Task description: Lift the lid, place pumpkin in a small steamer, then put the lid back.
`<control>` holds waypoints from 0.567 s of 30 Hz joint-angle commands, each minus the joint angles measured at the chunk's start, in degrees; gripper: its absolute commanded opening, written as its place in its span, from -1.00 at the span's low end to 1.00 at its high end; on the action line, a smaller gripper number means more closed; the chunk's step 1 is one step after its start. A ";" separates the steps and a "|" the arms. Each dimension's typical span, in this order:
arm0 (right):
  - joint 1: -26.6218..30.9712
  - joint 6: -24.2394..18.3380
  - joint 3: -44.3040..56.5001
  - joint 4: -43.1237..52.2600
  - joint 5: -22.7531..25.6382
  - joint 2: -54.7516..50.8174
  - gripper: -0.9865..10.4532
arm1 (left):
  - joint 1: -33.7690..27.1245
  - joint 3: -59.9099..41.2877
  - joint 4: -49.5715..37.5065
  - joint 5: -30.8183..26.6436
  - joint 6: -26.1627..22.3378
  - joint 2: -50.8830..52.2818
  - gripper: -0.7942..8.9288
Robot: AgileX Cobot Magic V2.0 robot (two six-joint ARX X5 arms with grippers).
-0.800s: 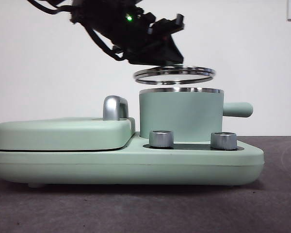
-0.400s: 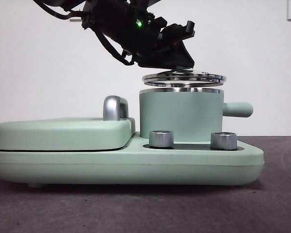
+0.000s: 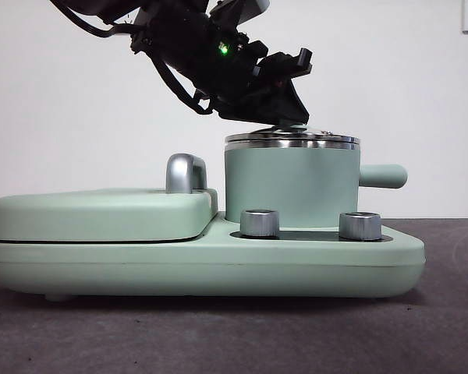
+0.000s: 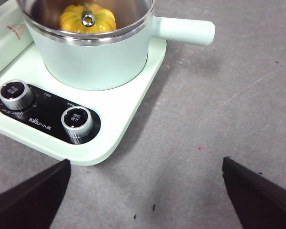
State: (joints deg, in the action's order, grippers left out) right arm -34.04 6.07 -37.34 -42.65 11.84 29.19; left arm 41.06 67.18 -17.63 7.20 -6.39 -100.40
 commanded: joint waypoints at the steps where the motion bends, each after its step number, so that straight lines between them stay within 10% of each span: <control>1: -0.37 0.66 -0.33 0.44 0.20 0.31 0.05 | 0.48 1.75 -1.46 0.24 -0.44 -0.81 -0.82; 17: -0.37 0.66 -0.33 0.44 0.22 0.31 0.05 | 0.04 1.75 4.63 -1.01 -0.50 -1.31 -0.80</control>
State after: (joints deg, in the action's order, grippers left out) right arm -34.04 6.07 -37.34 -42.65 11.84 29.19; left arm 40.97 68.20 -14.48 6.74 -6.17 -100.44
